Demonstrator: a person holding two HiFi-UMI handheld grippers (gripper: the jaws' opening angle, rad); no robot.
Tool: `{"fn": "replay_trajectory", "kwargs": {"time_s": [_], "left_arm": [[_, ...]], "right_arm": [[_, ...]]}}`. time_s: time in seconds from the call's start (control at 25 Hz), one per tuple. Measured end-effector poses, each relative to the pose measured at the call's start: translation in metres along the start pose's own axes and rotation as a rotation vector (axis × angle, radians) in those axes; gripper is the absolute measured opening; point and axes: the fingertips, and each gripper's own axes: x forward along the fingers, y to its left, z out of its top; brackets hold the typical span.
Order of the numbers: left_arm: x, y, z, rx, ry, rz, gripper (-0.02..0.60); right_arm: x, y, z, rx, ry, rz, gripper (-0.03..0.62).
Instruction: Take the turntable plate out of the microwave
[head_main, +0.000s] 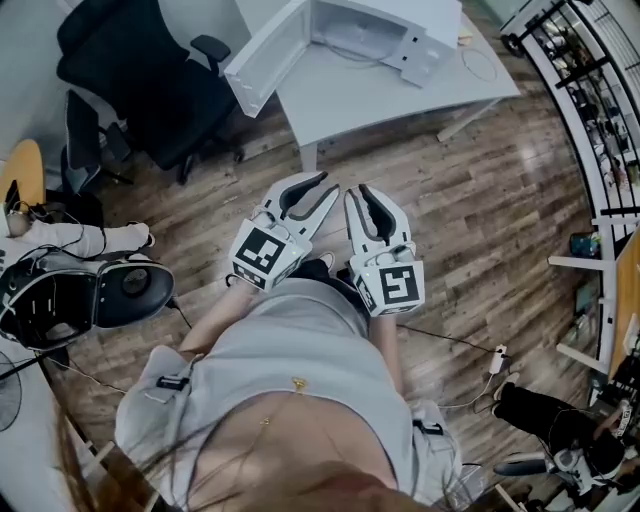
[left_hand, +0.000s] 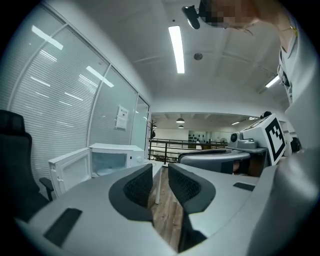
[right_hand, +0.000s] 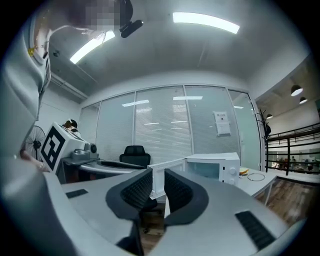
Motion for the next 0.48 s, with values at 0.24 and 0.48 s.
{"fn": "replay_trajectory", "kwargs": {"time_s": [0.24,0.48], "left_arm": [[0.011,-0.004,-0.004,-0.019,0.012,0.018,0.097],[0.021,-0.005,-0.004,0.004,0.022,0.04,0.097]], "right_arm": [[-0.003,-0.015,-0.001,0.004,0.0,0.008,0.083],[-0.004,-0.029,0.0,0.015,-0.014,0.004,0.083]]}}
